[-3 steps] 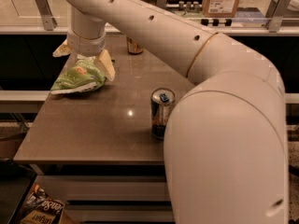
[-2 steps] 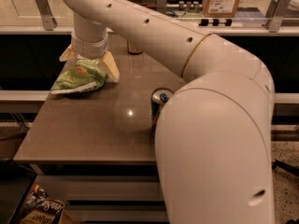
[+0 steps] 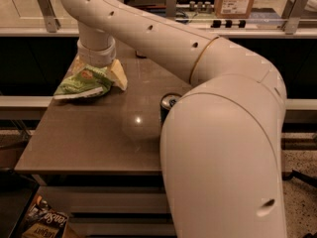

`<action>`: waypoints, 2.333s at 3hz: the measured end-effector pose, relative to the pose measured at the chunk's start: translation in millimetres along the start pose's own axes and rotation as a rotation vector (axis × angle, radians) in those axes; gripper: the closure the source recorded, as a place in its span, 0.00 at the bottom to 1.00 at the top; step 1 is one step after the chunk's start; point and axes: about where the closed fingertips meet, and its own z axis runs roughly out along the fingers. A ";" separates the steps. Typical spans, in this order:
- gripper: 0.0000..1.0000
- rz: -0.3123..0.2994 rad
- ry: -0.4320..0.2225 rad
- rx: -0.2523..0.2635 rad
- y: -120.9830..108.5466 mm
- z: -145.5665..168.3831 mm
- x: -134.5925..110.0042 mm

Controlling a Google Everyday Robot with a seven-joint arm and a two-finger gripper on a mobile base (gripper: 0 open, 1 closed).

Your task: Pick green jalapeno chip bag

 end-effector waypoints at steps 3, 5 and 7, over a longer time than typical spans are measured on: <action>0.87 -0.001 -0.002 -0.002 -1.8 -4.9 0.8; 1.00 -0.009 -0.008 0.009 -1.5 -4.5 2.4; 1.00 -0.031 0.020 0.061 0.1 -58.1 18.6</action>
Offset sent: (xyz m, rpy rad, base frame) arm 0.0000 0.0005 -0.0022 -0.0016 0.0022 0.0009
